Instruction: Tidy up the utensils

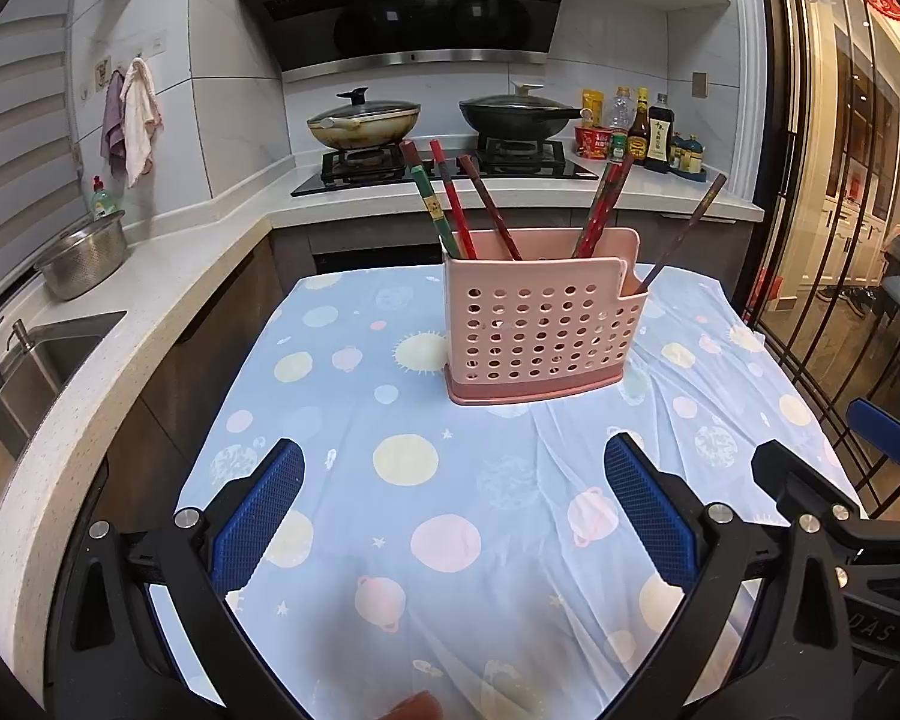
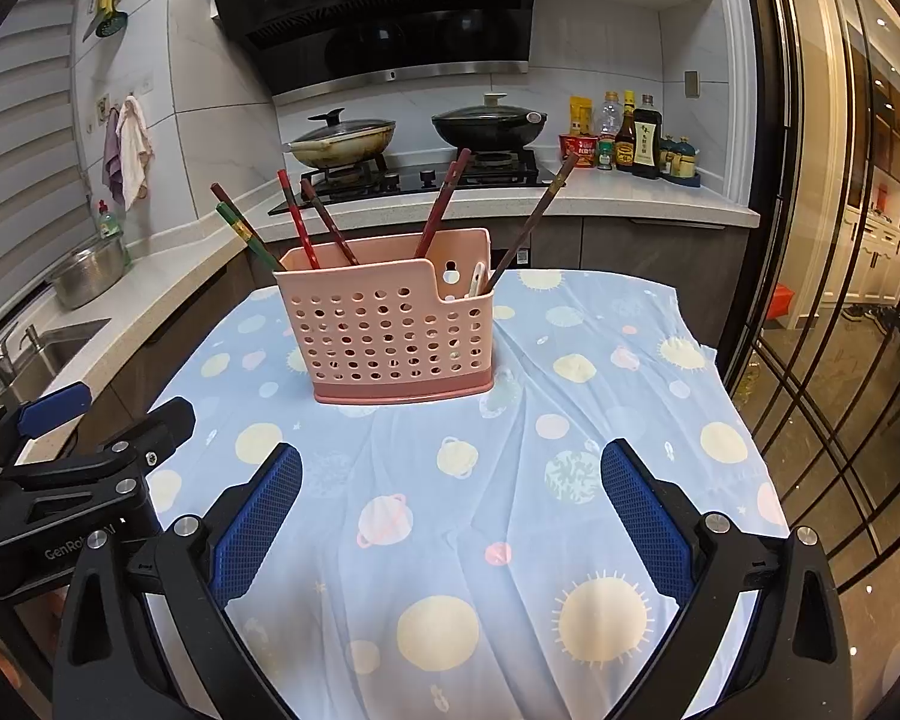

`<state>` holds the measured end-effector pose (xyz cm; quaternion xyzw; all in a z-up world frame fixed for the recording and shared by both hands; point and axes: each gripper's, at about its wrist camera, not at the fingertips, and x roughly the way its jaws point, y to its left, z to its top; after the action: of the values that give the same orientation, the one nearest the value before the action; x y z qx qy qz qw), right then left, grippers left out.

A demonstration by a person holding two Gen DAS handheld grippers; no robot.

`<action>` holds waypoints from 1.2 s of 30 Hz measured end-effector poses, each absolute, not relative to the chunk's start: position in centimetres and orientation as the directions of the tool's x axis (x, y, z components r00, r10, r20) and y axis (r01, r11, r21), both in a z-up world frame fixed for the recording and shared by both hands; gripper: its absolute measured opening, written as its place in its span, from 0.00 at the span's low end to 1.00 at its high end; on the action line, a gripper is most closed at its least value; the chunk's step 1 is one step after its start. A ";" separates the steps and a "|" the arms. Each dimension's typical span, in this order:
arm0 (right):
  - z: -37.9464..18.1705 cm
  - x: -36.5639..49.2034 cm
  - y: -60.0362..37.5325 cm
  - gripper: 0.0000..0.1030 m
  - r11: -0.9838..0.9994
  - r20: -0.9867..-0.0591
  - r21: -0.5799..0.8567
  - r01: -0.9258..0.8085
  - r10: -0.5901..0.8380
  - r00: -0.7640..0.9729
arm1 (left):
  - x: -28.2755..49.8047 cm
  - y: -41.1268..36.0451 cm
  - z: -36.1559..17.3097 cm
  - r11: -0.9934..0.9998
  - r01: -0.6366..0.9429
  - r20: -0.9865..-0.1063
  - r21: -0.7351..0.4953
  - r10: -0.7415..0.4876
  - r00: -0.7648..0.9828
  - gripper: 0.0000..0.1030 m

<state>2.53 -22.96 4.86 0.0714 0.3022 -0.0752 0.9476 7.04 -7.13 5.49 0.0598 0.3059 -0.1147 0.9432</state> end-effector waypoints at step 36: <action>3.6 2.5 -27.0 0.93 0.957 -0.594 0.067 0.283 -0.189 0.782 | 8.7 -4.2 5.0 0.988 0.151 -0.590 0.042 -0.097 0.802 0.93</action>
<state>2.45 -26.95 3.60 0.0766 0.3057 -0.1254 0.9407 8.65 -4.23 5.03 0.0435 0.3082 -0.0653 0.9481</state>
